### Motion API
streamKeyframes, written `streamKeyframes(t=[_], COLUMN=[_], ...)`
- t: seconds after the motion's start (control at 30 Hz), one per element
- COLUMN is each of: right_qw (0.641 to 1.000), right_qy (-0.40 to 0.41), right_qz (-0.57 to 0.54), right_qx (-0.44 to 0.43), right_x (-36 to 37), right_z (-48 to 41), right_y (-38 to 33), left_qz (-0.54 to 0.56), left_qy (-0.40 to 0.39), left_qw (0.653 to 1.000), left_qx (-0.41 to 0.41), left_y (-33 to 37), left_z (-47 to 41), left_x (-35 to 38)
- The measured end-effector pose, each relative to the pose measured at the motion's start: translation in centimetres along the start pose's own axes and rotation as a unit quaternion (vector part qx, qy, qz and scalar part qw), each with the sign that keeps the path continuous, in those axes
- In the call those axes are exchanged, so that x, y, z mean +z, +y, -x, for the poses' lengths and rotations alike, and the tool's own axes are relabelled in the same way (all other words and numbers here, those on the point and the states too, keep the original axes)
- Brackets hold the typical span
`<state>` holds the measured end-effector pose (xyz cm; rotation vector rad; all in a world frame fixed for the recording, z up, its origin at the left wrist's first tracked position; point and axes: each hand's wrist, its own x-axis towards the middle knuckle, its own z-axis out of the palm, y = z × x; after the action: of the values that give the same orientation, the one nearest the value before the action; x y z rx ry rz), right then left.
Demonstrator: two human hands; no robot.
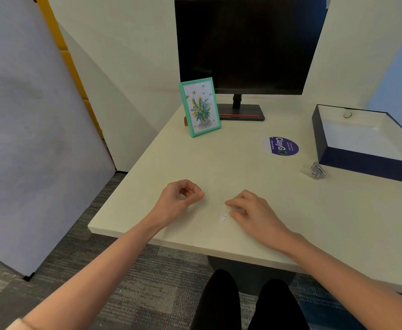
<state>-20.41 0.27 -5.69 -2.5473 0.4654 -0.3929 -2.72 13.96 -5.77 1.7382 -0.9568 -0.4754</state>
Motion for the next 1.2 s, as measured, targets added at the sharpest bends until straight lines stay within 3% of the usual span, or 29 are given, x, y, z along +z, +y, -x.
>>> streamKeyframes(t=[0.13, 0.3, 0.67, 1.2], right_qw=[0.996, 0.998, 0.976, 0.964], right_qy=[-0.016, 0.006, -0.062, 0.028], right_qz=[0.049, 0.049, 0.166, 0.197], right_qx=[-0.067, -0.034, -0.131, -0.175], right_x=[1.3, 1.3, 1.7, 2.3], right_z=[1.3, 2.0, 0.7, 1.3], right_y=[-1.4, -2.0, -2.0, -2.1], left_qz=[0.002, -0.003, -0.011, -0.023], left_qy=[0.001, 0.000, -0.008, 0.002], left_qw=[1.000, 1.000, 1.000, 1.000], left_qx=[0.002, 0.004, 0.021, 0.022], left_y=[0.0, 0.0, 0.1, -0.3], left_z=[0.1, 0.1, 0.3, 0.2], left_x=[0.0, 0.0, 0.3, 0.5])
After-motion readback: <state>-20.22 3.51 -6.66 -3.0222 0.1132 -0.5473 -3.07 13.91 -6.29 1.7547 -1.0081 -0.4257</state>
